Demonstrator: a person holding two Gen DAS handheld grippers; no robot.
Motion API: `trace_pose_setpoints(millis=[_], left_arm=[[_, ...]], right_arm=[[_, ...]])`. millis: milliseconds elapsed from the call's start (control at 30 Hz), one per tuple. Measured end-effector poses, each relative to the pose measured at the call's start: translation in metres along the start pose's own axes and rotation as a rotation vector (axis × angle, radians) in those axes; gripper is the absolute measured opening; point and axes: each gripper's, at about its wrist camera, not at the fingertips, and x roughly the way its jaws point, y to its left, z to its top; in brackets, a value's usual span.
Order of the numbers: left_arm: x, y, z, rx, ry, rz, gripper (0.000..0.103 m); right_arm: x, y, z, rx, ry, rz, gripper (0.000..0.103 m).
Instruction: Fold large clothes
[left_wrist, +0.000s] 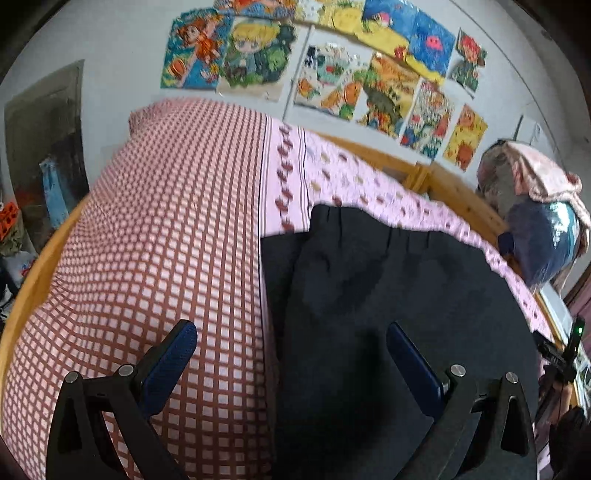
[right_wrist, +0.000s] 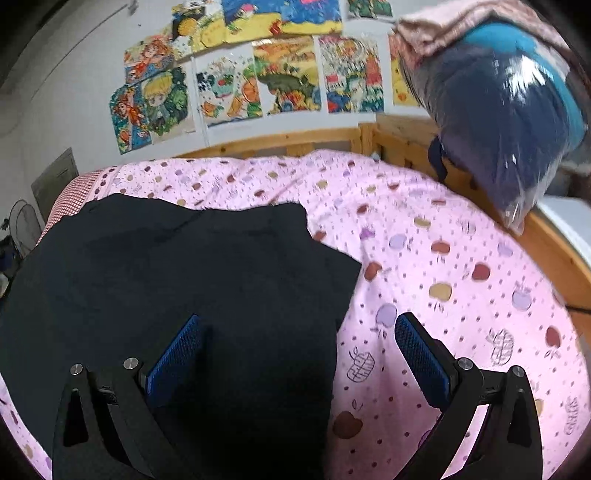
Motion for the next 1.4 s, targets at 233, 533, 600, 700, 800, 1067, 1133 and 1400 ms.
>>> trace_pose_setpoints(millis=[233,533,600,700,800,1067,1133,1400], left_arm=[[0.025,0.009,-0.018,-0.051,0.060,-0.075,0.103],[0.041,0.023,-0.026,-0.108,0.100,-0.233,0.103],[0.044,0.025,-0.028,-0.114,0.101,-0.268,0.103],[0.047,0.026,-0.030,-0.119,0.103,-0.301,0.103],[0.051,0.028,-0.033,-0.123,0.114,-0.353,0.103],[0.052,0.032,-0.042,-0.110,0.106,-0.495,0.103],[0.051,0.031,-0.047,-0.097,0.114,-0.537,0.103],[0.055,0.024,-0.052,-0.079,0.147,-0.682,0.103]], right_arm=[[0.031,-0.013,-0.016,0.063,0.090,0.032,0.102],[0.057,-0.018,-0.031,0.110,0.148,0.106,0.102],[0.061,-0.019,-0.034,0.132,0.147,0.135,0.102],[0.067,-0.021,-0.037,0.149,0.149,0.162,0.102],[0.072,-0.023,-0.037,0.153,0.152,0.177,0.102],[0.081,-0.021,-0.041,0.153,0.162,0.267,0.102],[0.084,-0.018,-0.041,0.146,0.165,0.298,0.102],[0.090,0.006,-0.044,0.110,0.199,0.489,0.102]])
